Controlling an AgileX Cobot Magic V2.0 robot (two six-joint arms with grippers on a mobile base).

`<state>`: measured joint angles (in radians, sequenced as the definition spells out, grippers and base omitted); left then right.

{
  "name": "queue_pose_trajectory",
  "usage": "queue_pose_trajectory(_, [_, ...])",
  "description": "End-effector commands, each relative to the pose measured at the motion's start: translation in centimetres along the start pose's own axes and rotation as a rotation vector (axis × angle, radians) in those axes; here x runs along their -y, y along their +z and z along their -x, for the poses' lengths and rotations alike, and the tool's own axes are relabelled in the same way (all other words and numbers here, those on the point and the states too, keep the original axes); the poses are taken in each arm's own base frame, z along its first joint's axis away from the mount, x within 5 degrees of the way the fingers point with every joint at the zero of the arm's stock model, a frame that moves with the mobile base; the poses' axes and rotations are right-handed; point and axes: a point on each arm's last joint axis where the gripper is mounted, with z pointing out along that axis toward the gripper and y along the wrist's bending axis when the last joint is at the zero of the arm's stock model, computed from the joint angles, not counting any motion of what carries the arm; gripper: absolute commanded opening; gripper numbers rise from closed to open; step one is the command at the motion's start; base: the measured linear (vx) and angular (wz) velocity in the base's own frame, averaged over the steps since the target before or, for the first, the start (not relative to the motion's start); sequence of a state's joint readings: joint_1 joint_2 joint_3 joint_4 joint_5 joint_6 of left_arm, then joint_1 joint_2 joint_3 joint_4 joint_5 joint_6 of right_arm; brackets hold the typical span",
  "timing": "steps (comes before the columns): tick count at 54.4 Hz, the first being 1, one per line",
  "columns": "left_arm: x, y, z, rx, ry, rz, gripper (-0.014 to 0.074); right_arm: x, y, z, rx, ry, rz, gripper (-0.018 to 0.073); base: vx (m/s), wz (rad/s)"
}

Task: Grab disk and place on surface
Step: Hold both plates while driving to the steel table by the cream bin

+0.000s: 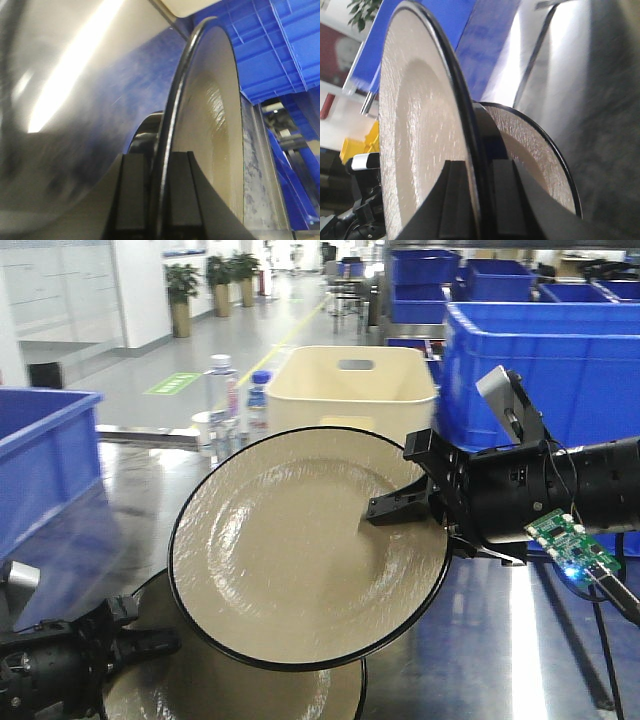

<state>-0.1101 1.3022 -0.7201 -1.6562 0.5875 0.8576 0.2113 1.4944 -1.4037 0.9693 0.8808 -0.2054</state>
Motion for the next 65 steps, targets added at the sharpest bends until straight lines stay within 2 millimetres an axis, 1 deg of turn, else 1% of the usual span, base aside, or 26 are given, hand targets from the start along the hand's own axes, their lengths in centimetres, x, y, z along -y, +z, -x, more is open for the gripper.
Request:
queue_pose_trajectory(1, [2.45,-0.83,0.85,0.041,-0.065,-0.133,0.0001,-2.78,-2.12,1.06,0.12,0.012,0.104,-0.0008,0.26,-0.43])
queue_pose_trajectory(23, [2.45,-0.83,0.85,0.041,-0.065,-0.133,0.0001,-2.78,-2.12,1.06,0.12,0.012,0.104,-0.0008,0.22,-0.26])
queue_pose_trajectory(43, [2.45,-0.83,0.85,0.041,-0.065,-0.133,0.0001,-2.78,-2.12,1.06,0.12,0.012,0.104,-0.0008,0.15,-0.02])
queue_pose_trajectory(65, [2.45,-0.83,0.85,0.041,-0.065,-0.133,0.0001,-2.78,-2.12,1.06,0.12,0.012,0.104,-0.0008,0.05,-0.02])
